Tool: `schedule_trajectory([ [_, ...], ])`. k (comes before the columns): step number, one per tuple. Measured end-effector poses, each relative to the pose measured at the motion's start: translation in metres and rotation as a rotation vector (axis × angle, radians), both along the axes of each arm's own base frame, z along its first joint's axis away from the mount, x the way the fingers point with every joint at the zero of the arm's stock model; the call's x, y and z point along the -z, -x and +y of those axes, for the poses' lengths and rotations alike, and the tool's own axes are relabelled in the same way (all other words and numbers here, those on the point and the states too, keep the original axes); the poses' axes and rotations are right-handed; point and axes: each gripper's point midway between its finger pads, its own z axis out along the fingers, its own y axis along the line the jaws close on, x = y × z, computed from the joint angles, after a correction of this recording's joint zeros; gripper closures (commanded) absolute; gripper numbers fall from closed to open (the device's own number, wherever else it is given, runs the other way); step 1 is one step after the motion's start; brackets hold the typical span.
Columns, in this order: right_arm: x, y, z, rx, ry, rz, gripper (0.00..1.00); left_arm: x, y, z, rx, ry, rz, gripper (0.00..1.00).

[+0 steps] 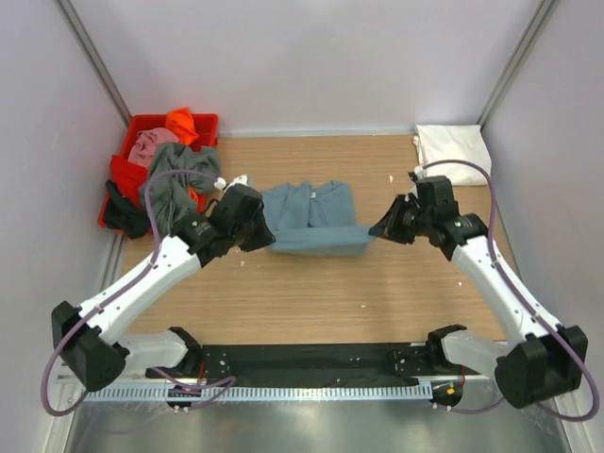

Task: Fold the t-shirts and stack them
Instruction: Fold the tshirt

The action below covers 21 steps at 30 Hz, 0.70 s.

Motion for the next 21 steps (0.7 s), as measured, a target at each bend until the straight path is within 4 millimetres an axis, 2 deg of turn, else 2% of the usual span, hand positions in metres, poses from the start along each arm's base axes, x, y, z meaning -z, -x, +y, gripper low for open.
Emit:
schedule_trajectory([
  [6,0.001,-0.047,0.012,-0.02,0.031,0.039,0.99,0.006,-0.048,0.018,-0.068,-0.043,0.053,1.0],
  [13,0.004,-0.098,0.025,-0.042,0.049,0.054,0.99,0.016,-0.09,0.029,-0.082,-0.072,0.11,1.0],
  [16,0.004,-0.13,0.033,-0.047,0.056,0.055,0.99,0.022,-0.113,0.035,-0.092,-0.082,0.133,0.99],
  [18,0.008,-0.16,0.04,-0.045,0.066,0.051,0.99,0.025,-0.138,0.039,-0.104,-0.083,0.15,1.0],
  [19,0.01,-0.176,0.042,-0.038,0.073,0.048,0.97,0.027,-0.156,0.042,-0.11,-0.084,0.155,0.93],
  [20,0.014,-0.194,0.045,-0.032,0.079,0.05,0.87,0.032,-0.176,0.044,-0.117,-0.088,0.17,0.79],
  [21,0.018,-0.214,0.047,-0.022,0.085,0.047,0.68,0.035,-0.202,0.046,-0.12,-0.093,0.165,0.49],
])
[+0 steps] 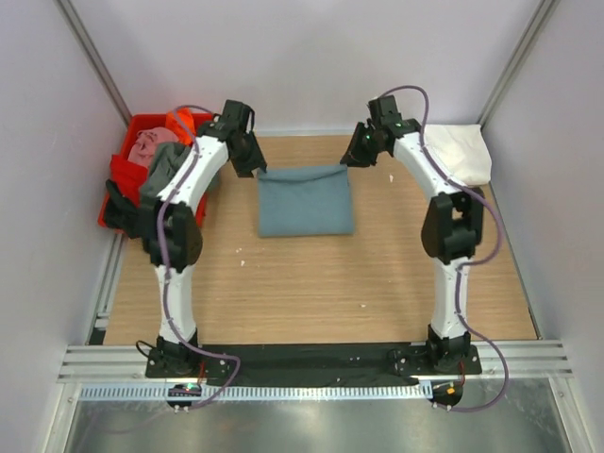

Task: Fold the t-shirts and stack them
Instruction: Fold the tshirt

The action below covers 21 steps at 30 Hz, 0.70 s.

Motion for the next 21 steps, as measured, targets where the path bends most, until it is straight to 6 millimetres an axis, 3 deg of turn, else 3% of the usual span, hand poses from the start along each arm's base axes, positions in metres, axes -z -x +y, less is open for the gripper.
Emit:
schedule_trajectory([
  [1,0.006,-0.018,0.002,0.013,0.004,0.002,0.35,0.006,-0.027,0.002,0.001,-0.008,-0.009,0.4],
  [2,0.009,-0.044,0.003,0.036,0.009,0.0,0.2,0.012,-0.053,0.003,-0.004,-0.007,-0.002,0.35],
  [3,0.012,-0.074,0.004,0.054,0.006,-0.034,0.07,0.019,-0.083,0.002,-0.002,0.009,-0.022,0.23],
  [4,0.02,-0.101,0.002,0.075,0.006,-0.057,0.0,0.026,-0.111,0.002,-0.004,0.025,-0.052,0.2],
  [6,0.036,-0.125,-0.008,0.11,0.015,-0.068,0.0,0.045,-0.135,0.006,-0.015,0.045,-0.057,0.17],
  [9,0.066,-0.114,-0.033,0.158,0.063,0.02,0.0,0.084,-0.115,0.02,-0.034,0.044,0.072,0.11],
  [11,0.072,-0.097,-0.051,0.189,0.094,0.058,0.0,0.103,-0.077,0.029,-0.045,0.036,0.177,0.1],
  [12,0.07,-0.078,-0.058,0.199,0.109,0.085,0.0,0.104,-0.061,0.03,-0.047,0.031,0.205,0.11],
  [14,0.054,-0.055,-0.061,0.196,0.104,0.075,0.0,0.09,-0.045,0.027,-0.033,0.03,0.205,0.11],
  [17,0.009,-0.029,-0.047,0.153,0.052,-0.015,0.04,0.041,-0.049,0.007,0.025,0.042,0.079,0.14],
  [19,-0.02,-0.027,-0.034,0.12,0.007,-0.098,0.09,0.008,-0.053,-0.007,0.062,0.052,-0.011,0.16],
  [21,-0.035,-0.032,-0.021,0.087,-0.031,-0.157,0.12,-0.016,-0.051,-0.02,0.096,0.061,-0.074,0.18],
])
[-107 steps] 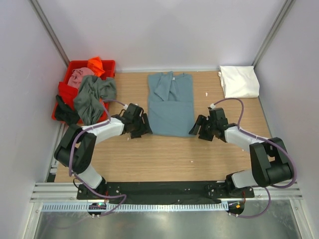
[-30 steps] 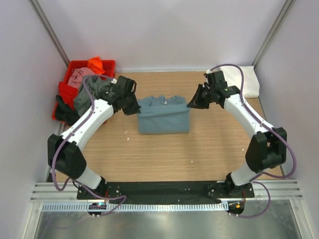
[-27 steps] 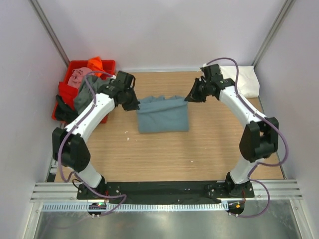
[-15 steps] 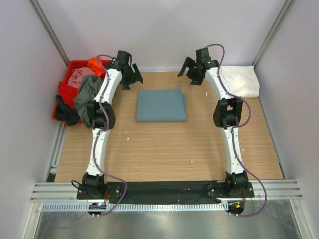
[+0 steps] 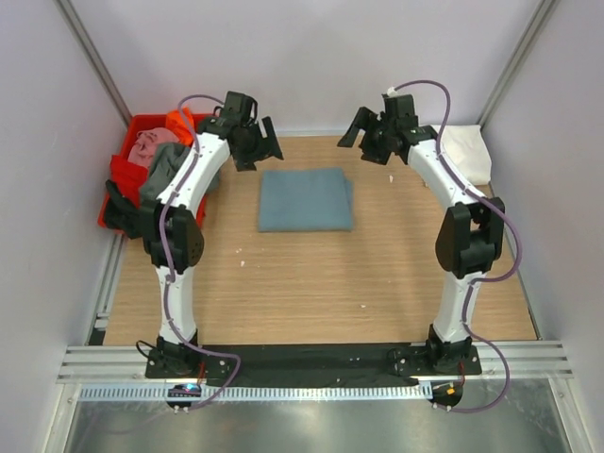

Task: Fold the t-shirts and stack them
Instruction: Fold the tshirt

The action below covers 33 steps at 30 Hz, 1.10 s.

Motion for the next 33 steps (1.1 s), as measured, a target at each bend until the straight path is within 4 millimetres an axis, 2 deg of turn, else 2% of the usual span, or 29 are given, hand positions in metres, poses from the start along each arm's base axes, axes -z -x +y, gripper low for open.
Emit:
schedule_trajectory([
  [2,0.001,-0.008,0.01,-0.031,-0.026,-0.025,0.13,-0.009,0.005,-0.009,0.022,0.004,-0.023,0.2],
  [4,0.017,-0.018,0.015,-0.046,-0.032,-0.01,0.14,-0.002,0.012,-0.012,0.033,-0.002,-0.011,0.2],
  [6,0.046,-0.032,0.017,-0.053,-0.025,0.024,0.15,0.018,0.026,-0.009,0.037,-0.024,0.041,0.2],
  [11,0.111,-0.05,0.02,-0.086,-0.002,0.106,0.18,0.073,0.067,0.008,0.046,-0.107,0.186,0.19],
  [14,0.135,-0.055,0.021,-0.105,0.009,0.135,0.19,0.079,0.071,0.015,0.049,-0.146,0.197,0.19],
  [20,0.149,-0.055,0.024,-0.131,0.003,0.149,0.24,0.069,0.055,0.026,0.019,-0.15,0.131,0.18],
  [24,0.15,-0.056,0.027,-0.142,-0.008,0.138,0.3,0.074,0.036,0.036,-0.017,-0.139,0.115,0.19],
  [27,0.154,-0.055,0.029,-0.152,-0.022,0.136,0.33,0.085,0.007,0.038,-0.041,-0.106,0.103,0.19],
  [30,0.155,-0.056,0.032,-0.165,-0.037,0.123,0.35,0.102,-0.024,0.038,-0.063,-0.075,0.095,0.19],
  [31,0.155,-0.056,0.033,-0.17,-0.043,0.12,0.39,0.11,-0.034,0.036,-0.065,-0.066,0.091,0.21],
  [33,0.157,-0.055,0.035,-0.179,-0.054,0.113,0.41,0.124,-0.048,0.034,-0.064,-0.048,0.096,0.22],
])
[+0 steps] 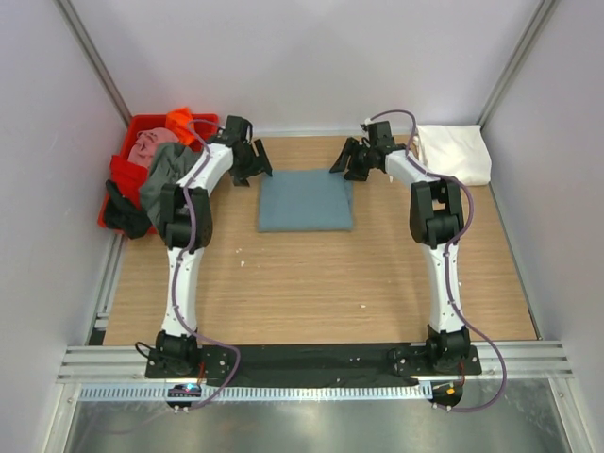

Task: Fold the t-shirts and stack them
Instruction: Fold the tshirt

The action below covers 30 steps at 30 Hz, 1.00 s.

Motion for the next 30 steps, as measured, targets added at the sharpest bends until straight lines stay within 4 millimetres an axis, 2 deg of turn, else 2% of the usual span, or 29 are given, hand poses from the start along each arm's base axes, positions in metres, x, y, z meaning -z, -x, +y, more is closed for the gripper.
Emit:
schedule_trajectory([
  [2,0.001,0.0,0.002,-0.007,-0.017,-0.003,0.45,0.015,-0.01,-0.003,0.001,0.011,0.005,0.23],
  [6,0.004,0.002,0.005,-0.017,-0.051,-0.005,0.57,0.004,-0.022,-0.011,0.001,0.05,-0.033,0.32],
  [7,0.005,0.003,0.006,-0.02,-0.058,-0.003,0.61,0.005,-0.022,-0.012,0.001,0.056,-0.031,0.41],
  [8,0.006,0.004,0.006,-0.022,-0.063,0.001,0.72,0.007,-0.022,-0.014,0.003,0.062,-0.028,0.54],
  [9,0.006,0.004,0.006,-0.022,-0.065,0.002,0.72,0.01,-0.021,-0.015,0.005,0.064,-0.023,0.55],
  [10,0.006,0.005,0.007,-0.023,-0.071,0.005,0.77,0.012,-0.021,-0.016,0.003,0.069,-0.017,0.65],
  [13,0.005,0.006,0.009,-0.03,-0.084,0.011,0.83,0.016,-0.02,-0.016,0.008,0.072,-0.008,0.86],
  [16,0.003,0.007,0.011,-0.036,-0.094,0.014,0.87,0.014,-0.02,-0.018,0.017,0.078,-0.015,0.99],
  [21,0.001,0.009,0.013,-0.047,-0.106,0.016,0.86,0.012,-0.018,-0.018,0.027,0.078,-0.017,1.0],
  [27,-0.01,0.011,0.017,-0.08,-0.117,-0.001,0.69,-0.004,-0.012,-0.016,0.049,0.074,-0.036,1.0],
  [29,-0.015,0.01,0.019,-0.096,-0.118,-0.013,0.69,-0.01,-0.011,-0.017,0.054,0.076,-0.044,1.0],
  [30,-0.018,0.01,0.02,-0.103,-0.119,-0.017,0.73,-0.012,-0.01,-0.017,0.057,0.077,-0.047,1.0],
])
